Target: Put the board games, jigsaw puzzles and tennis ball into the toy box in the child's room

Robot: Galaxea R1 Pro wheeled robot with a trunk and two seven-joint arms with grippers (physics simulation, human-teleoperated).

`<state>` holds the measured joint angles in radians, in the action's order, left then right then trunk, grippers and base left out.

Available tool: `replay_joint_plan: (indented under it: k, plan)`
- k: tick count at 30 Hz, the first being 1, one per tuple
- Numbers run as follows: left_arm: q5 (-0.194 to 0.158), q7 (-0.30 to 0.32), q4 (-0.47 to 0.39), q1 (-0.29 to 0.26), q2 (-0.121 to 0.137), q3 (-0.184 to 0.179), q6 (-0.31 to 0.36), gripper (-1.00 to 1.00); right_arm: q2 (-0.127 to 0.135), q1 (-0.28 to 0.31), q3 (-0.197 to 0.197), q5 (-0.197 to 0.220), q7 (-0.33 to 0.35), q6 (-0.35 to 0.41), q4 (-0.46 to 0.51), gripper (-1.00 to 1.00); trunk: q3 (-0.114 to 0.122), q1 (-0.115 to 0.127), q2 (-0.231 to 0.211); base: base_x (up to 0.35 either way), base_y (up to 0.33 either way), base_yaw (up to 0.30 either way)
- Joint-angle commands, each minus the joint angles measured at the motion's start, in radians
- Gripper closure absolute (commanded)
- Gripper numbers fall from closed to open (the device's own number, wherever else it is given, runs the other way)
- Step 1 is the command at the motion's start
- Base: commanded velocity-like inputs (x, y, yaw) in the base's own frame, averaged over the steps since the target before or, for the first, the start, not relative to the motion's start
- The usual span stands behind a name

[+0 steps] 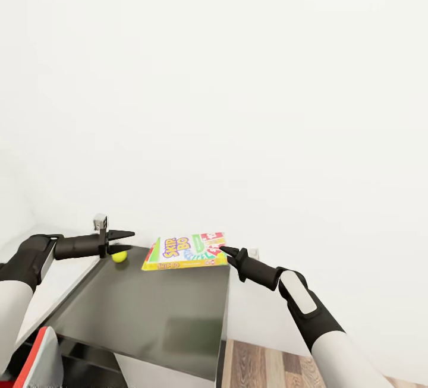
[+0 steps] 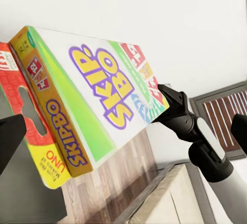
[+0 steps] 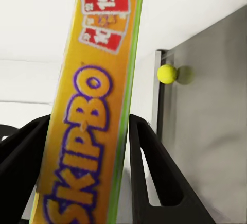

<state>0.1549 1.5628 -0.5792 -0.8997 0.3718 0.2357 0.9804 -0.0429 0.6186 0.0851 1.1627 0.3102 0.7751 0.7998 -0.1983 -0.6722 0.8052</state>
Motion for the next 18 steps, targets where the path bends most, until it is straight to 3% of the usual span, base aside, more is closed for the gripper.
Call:
replay_joint_plan:
  k: [1,12,18]
  plan:
    - [0.011,0.008,-0.001,-0.001,-0.001,0.004,0.011,-1.0,0.0,0.001,-0.001,0.0,0.004,0.003,0.0,1.0,0.003,0.004,-0.006,-0.004,0.0,0.199]
    - [0.011,0.008,-0.001,-0.001,-0.001,0.004,0.011,-1.0,0.002,0.001,-0.005,0.0,0.003,0.001,-0.001,1.0,0.042,0.046,-0.083,-0.001,0.0,0.084]
    - [0.011,0.008,-0.001,-0.001,-0.001,0.004,0.011,-1.0,0.003,0.001,-0.004,0.0,0.003,0.001,-0.001,1.0,0.061,0.069,-0.125,0.0,0.0,0.237]
